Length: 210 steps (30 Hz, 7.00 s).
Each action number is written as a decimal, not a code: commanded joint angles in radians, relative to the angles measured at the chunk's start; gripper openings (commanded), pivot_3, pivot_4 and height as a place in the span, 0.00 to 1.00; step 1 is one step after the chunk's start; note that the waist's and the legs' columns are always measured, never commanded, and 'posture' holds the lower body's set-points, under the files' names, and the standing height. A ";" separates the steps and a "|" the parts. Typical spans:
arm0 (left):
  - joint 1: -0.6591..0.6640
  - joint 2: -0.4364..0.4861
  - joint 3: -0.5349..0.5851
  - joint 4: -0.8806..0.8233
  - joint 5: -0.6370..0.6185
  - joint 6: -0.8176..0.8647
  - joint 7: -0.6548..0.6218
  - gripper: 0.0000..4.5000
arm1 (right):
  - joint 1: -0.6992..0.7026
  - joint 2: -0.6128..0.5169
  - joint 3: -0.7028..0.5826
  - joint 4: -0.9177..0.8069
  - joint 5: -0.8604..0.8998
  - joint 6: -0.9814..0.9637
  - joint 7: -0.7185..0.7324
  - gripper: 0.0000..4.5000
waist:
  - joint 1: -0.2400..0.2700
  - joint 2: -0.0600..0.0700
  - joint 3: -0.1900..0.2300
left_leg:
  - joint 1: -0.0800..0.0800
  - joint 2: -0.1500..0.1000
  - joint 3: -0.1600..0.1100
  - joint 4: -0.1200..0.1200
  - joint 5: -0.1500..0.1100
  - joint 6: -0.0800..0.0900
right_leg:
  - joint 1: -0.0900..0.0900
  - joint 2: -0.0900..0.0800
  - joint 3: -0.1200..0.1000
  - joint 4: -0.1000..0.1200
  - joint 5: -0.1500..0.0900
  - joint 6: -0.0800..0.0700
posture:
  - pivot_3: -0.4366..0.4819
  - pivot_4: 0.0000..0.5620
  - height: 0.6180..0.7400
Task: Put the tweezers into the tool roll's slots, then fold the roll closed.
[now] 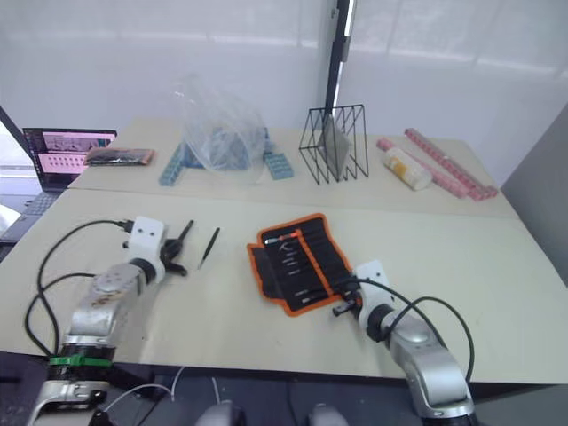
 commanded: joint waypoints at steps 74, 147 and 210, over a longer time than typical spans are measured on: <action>-0.528 -0.401 -0.701 0.344 0.125 0.157 -0.337 0.01 | 0.137 0.042 0.038 0.013 -0.014 0.046 -0.060 0.00 | 0.019 0.001 0.010 | -0.002 -0.005 -0.006 0.001 0.001 0.004 | 0.008 -0.003 -0.006 -0.009 0.001 0.005 | 0.48 0.27 0.58; 0.567 0.038 0.240 -0.400 -0.178 -0.085 -0.255 0.99 | 0.104 -0.028 -0.007 0.090 -0.021 0.013 0.020 0.00 | 0.022 0.001 0.011 | -0.001 -0.004 -0.021 0.000 0.000 0.003 | 0.007 -0.018 -0.023 -0.013 0.000 -0.002 | 0.48 0.27 0.58; -0.305 0.138 -0.454 -0.484 -0.276 0.537 -0.400 0.01 | 0.055 -0.013 0.019 0.076 -0.019 0.041 -0.003 0.00 | -0.004 0.007 0.010 | -0.004 -0.004 -0.016 0.000 0.003 0.005 | 0.009 -0.005 -0.021 -0.011 0.003 0.002 | 0.48 0.27 0.58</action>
